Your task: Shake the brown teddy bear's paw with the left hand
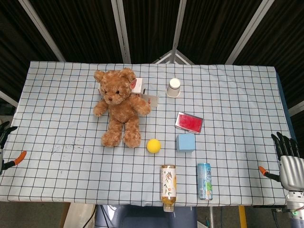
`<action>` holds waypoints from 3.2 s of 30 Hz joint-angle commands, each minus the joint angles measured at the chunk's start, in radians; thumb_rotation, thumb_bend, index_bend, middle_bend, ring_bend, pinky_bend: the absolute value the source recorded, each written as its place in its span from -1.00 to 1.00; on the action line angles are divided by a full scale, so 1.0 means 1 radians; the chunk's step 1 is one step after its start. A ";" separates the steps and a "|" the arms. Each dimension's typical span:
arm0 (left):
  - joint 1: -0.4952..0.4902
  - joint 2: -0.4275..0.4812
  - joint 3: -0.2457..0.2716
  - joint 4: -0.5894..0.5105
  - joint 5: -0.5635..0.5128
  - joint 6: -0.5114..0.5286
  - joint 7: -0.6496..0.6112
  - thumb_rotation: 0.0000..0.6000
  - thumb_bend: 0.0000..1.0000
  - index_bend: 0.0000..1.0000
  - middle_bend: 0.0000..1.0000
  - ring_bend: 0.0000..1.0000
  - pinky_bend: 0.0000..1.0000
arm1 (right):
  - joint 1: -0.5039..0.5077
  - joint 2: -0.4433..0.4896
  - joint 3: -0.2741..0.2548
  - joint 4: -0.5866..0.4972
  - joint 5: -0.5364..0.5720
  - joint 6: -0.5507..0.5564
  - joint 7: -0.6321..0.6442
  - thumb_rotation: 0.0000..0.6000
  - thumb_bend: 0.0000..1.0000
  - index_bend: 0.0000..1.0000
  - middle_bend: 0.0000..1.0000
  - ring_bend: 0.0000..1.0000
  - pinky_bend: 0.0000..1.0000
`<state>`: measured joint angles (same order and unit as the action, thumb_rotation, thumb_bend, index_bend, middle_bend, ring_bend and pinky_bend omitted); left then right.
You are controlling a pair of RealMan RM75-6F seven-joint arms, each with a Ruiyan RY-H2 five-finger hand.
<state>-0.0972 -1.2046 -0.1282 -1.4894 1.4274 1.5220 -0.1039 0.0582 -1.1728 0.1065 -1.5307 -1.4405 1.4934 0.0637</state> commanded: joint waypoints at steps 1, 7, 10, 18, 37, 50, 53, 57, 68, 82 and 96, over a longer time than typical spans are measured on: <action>-0.019 0.010 0.012 -0.004 0.018 -0.043 -0.055 1.00 -0.36 -0.62 -0.82 -1.00 -1.00 | -0.001 0.002 0.001 -0.001 0.002 0.001 0.002 1.00 -0.74 -0.89 -0.97 -1.00 -1.00; -0.139 0.115 0.027 -0.065 0.097 -0.272 -0.742 1.00 -0.39 -0.62 -0.79 -1.00 -1.00 | -0.004 0.003 0.001 -0.008 -0.003 0.009 -0.001 1.00 -0.74 -0.89 -0.97 -1.00 -1.00; -0.209 0.161 0.016 -0.048 0.141 -0.346 -1.213 1.00 -0.40 -0.62 -0.77 -1.00 -1.00 | -0.005 0.005 0.000 -0.010 -0.005 0.011 0.003 1.00 -0.74 -0.89 -0.97 -1.00 -1.00; -0.375 0.101 -0.017 0.123 0.064 -0.602 -1.735 1.00 -0.46 -0.61 -0.65 -1.00 -1.00 | -0.003 0.005 0.005 0.001 0.008 0.001 0.012 1.00 -0.74 -0.89 -0.97 -1.00 -1.00; -0.592 -0.237 0.021 0.606 0.078 -0.910 -2.293 1.00 -0.39 -0.53 -0.45 -1.00 -1.00 | 0.006 -0.003 0.009 0.020 0.029 -0.027 0.012 1.00 -0.74 -0.89 -0.97 -1.00 -1.00; -0.667 -0.311 0.077 0.667 0.142 -0.901 -2.311 1.00 -0.24 -0.46 -0.32 -0.95 -1.00 | 0.006 -0.002 0.009 0.020 0.026 -0.023 0.013 1.00 -0.74 -0.89 -0.97 -1.00 -1.00; -0.673 -0.324 0.079 0.679 0.129 -0.902 -2.306 1.00 -0.22 -0.48 -0.33 -0.95 -1.00 | 0.005 -0.001 0.008 0.019 0.025 -0.022 0.014 1.00 -0.74 -0.89 -0.97 -1.00 -1.00; -0.677 -0.345 0.076 0.698 0.105 -0.914 -2.284 1.00 -0.22 -0.52 -0.37 -0.95 -1.00 | 0.004 0.001 0.009 0.018 0.026 -0.022 0.015 1.00 -0.74 -0.89 -0.97 -1.00 -1.00; -0.673 -0.390 0.056 0.742 0.054 -0.913 -2.224 1.00 -0.34 -0.70 -0.53 -1.00 -1.00 | 0.007 0.000 0.007 0.018 0.027 -0.029 0.014 1.00 -0.74 -0.89 -0.97 -1.00 -1.00; -0.703 -0.413 0.006 0.703 -0.004 -0.943 -2.056 1.00 -0.37 -0.81 -0.67 -1.00 -1.00 | 0.009 0.001 0.007 0.021 0.028 -0.036 0.022 1.00 -0.74 -0.89 -0.97 -1.00 -1.00; -0.708 -0.430 -0.058 0.670 -0.088 -1.008 -1.872 1.00 -0.37 -0.82 -0.67 -1.00 -1.00 | 0.011 0.004 0.004 0.018 0.029 -0.043 0.024 1.00 -0.74 -0.89 -0.97 -1.00 -1.00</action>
<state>-0.8030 -1.6306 -0.1765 -0.8136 1.3484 0.5225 -1.9943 0.0688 -1.1688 0.1110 -1.5126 -1.4121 1.4510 0.0881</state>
